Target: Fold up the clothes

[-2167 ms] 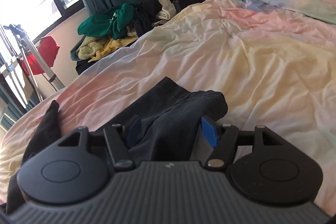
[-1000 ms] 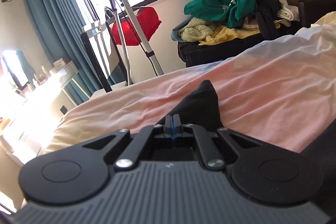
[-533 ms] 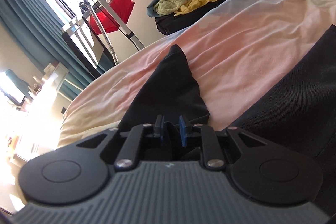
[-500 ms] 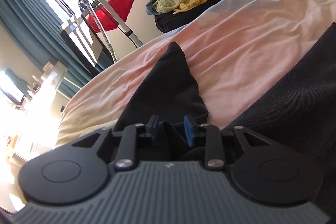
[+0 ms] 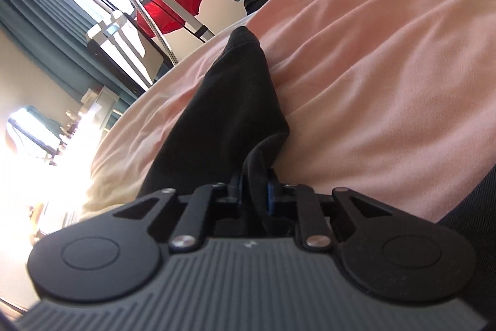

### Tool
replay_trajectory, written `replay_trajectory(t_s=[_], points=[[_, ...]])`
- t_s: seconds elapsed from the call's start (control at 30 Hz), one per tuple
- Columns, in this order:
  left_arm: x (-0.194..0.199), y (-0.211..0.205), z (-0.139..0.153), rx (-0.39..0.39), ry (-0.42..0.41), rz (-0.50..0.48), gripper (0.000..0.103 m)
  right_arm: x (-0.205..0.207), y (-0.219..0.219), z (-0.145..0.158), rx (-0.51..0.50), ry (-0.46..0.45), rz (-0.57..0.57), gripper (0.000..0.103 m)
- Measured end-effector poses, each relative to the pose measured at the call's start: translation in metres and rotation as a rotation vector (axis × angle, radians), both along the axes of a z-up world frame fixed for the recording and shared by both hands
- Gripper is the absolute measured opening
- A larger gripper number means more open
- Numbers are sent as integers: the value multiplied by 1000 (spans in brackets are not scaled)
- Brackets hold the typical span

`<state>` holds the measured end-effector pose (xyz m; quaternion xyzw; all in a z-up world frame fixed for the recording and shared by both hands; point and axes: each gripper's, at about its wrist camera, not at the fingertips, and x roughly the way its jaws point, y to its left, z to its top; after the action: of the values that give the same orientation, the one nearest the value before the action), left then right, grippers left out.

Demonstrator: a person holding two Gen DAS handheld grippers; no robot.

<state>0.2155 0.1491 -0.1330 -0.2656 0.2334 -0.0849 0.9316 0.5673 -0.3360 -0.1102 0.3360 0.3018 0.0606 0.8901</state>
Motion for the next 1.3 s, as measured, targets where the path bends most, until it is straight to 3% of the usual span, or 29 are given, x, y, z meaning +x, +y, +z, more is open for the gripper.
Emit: replay_trajectory(t_s=[0.4, 0.5, 0.6, 0.7, 0.77, 0.87, 0.97, 1.1, 1.3], points=[[-35, 23, 20, -123, -49, 17, 83, -161, -17, 150, -147, -273, -211, 14], [-54, 31, 29, -156, -57, 8, 83, -238, -29, 185, -246, -357, -334, 14], [-67, 37, 36, -190, -47, 5, 83, -311, -47, 200, -284, -418, -473, 14], [-71, 42, 38, -220, 0, 4, 83, -377, -73, 189, -304, -423, -595, 14], [-75, 47, 39, -241, 36, 18, 83, -399, -94, 165, -261, -361, -630, 14], [-85, 56, 40, -285, 89, 33, 83, -413, -127, 111, -103, -239, -655, 15], [-101, 66, 39, -339, 141, 70, 83, -422, -158, 54, 132, -110, -677, 14], [-120, 75, 33, -399, 232, 88, 88, -420, -181, 16, 295, 30, -691, 15], [-139, 89, 12, -473, 344, 138, 90, -421, -178, 3, 251, 57, -695, 16]])
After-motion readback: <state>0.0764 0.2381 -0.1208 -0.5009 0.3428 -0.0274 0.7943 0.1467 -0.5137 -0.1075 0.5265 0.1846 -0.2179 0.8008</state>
